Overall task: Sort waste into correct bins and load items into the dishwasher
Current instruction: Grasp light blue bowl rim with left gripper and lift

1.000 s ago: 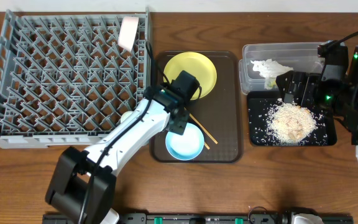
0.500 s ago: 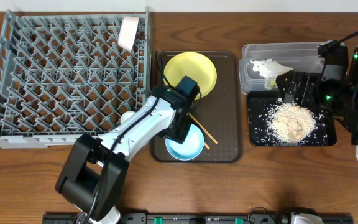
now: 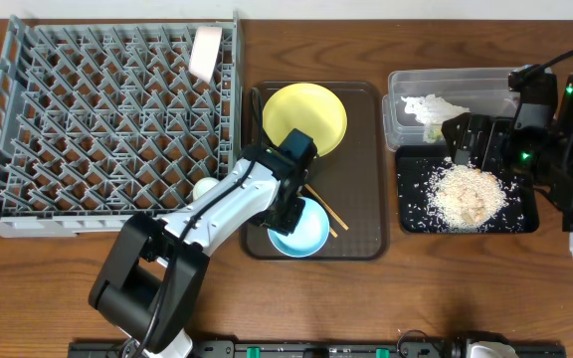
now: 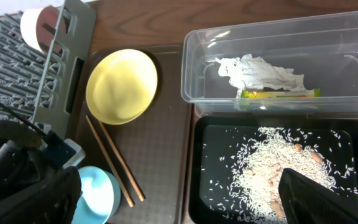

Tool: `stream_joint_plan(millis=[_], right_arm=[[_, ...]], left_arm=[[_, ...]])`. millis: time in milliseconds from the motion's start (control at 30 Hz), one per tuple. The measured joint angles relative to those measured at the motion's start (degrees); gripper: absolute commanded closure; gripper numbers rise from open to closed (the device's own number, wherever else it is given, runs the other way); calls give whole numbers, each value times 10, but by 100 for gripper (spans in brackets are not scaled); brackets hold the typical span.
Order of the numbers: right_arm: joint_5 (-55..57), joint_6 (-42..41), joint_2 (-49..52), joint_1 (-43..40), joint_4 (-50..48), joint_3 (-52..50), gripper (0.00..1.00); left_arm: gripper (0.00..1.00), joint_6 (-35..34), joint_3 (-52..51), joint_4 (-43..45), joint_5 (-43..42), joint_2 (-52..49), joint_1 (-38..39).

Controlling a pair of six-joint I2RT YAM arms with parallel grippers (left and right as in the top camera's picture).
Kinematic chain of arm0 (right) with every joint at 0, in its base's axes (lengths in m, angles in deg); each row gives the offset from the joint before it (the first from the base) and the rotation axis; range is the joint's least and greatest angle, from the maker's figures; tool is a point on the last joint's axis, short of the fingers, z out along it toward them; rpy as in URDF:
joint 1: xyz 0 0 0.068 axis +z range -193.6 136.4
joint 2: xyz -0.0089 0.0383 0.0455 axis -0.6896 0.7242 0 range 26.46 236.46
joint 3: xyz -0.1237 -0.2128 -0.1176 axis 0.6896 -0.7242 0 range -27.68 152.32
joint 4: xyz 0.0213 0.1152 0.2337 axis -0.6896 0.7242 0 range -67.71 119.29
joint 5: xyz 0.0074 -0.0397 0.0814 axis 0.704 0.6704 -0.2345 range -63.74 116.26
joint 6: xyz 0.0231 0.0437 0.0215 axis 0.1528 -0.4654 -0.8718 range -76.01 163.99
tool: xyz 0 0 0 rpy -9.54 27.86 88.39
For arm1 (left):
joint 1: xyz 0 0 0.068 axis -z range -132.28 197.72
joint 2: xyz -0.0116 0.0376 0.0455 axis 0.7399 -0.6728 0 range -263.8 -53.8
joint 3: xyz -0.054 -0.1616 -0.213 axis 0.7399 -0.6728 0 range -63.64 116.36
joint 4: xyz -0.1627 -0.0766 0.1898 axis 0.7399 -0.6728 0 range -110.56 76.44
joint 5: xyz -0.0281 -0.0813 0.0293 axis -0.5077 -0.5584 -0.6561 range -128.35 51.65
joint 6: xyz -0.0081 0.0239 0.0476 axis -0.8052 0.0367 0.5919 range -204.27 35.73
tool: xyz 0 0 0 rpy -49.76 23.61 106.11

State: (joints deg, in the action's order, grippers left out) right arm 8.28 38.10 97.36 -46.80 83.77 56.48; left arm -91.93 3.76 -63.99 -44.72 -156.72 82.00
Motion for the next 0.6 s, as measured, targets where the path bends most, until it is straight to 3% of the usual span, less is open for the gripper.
stream_joint_plan(millis=[233,467,533,600], right_arm=[[0,0,0,0,0,0,1],[0,0,0,0,0,0,1],[0,0,0,0,0,0,1],[0,0,0,0,0,0,1]], left_arm=[[65,0,-19,28,-3,0,0],[81,-1,-35,45,-6,-1,0],[92,0,-35,49,-7,-1,0],[92,1,-35,52,-8,-1,0]])
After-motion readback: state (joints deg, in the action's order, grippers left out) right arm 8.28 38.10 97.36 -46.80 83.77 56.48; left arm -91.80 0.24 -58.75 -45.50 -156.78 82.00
